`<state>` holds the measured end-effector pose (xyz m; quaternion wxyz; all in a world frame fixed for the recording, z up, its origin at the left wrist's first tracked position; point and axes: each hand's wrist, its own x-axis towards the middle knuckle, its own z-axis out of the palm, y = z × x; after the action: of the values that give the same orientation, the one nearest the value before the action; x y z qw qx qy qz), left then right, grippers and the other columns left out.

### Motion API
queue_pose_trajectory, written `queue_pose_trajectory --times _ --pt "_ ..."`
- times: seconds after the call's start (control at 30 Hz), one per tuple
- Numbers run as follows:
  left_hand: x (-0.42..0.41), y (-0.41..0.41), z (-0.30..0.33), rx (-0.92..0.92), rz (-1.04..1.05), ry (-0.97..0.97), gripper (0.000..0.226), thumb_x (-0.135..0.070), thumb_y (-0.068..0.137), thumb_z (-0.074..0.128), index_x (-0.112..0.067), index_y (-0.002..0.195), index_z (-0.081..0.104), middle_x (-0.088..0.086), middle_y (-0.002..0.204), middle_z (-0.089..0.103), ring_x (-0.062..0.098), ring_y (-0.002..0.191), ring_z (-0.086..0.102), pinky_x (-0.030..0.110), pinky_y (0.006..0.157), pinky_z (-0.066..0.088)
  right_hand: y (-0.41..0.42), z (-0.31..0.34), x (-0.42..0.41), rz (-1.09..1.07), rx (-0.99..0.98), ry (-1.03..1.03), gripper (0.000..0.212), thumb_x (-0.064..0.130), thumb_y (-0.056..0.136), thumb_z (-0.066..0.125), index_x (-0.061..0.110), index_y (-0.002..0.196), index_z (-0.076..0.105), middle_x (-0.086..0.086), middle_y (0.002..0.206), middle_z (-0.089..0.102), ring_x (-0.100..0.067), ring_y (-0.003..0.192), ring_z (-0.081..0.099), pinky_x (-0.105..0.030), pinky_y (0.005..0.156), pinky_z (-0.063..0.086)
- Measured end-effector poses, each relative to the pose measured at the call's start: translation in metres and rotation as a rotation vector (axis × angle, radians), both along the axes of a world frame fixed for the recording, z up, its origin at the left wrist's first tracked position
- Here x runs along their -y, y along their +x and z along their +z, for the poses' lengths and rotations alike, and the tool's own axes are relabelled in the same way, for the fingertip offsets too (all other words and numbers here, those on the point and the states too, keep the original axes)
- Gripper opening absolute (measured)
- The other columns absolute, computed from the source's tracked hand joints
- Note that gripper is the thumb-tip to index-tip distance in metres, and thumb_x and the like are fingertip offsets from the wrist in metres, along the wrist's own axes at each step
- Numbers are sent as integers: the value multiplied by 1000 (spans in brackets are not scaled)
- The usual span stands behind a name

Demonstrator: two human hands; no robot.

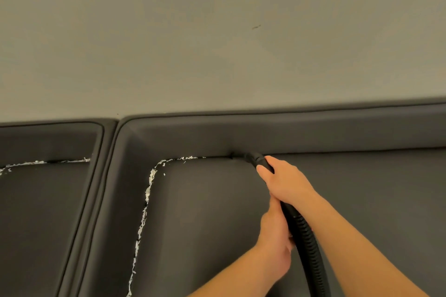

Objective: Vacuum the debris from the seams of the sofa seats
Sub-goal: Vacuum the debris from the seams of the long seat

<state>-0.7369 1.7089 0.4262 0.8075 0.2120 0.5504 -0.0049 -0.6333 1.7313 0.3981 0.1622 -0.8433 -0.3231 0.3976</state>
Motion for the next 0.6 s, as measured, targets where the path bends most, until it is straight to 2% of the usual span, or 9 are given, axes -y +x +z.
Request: queue_pose_trajectory --times 0.1,0.2,0.3,0.33,0.43,0.47,0.53,0.6 --pt "9 4 14 29 -5 20 58 -62 102 36 -20 116 73 3 102 80 19 94 77 37 92 60 8 21 3 48 -42 5 30 43 100 45 18 89 56 0 76 65 -22 72 67 -38 75 52" --pt "13 7 20 26 -38 17 64 -63 103 32 -15 119 70 4 94 79 18 79 75 32 78 59 11 29 9 35 -132 22 31 40 100 47 18 82 57 1 66 64 -18 65 68 -39 75 54" --pt "6 6 16 31 -43 14 63 -60 104 34 -11 121 69 7 90 77 17 74 72 28 67 59 7 22 9 -30 -59 39 30 41 101 44 16 90 58 -3 73 67 -23 73 70 -40 78 54" --pt "2 5 13 29 -34 16 63 -60 103 36 -10 120 70 8 92 77 18 76 71 28 69 61 6 19 8 -66 -42 51 30 41 101 44 15 91 58 -4 75 67 -26 77 69 -41 79 54" --pt "-6 3 10 25 -9 -7 63 -61 102 40 -9 115 73 15 101 77 25 82 71 41 88 60 3 13 3 -159 -90 90 31 38 99 47 11 86 54 -5 73 65 -31 78 69 -41 75 54" --pt "-9 2 11 15 11 -15 61 -59 102 41 -8 115 72 16 97 76 25 82 69 40 85 60 0 12 0 -169 -99 97 31 38 99 47 11 84 53 -5 73 64 -30 77 69 -40 73 53" --pt "-12 0 9 -6 67 -14 58 -54 105 40 -5 115 70 12 86 71 24 76 67 33 68 59 -8 8 -6 -152 -81 110 31 39 98 47 13 83 53 -4 75 65 -28 77 68 -38 69 50" --pt "-12 -4 6 -38 114 0 57 -51 106 38 -5 107 71 9 77 70 22 71 65 30 60 55 -16 4 -11 -119 -63 112 30 40 99 46 14 86 55 -4 77 65 -26 78 66 -37 67 48"
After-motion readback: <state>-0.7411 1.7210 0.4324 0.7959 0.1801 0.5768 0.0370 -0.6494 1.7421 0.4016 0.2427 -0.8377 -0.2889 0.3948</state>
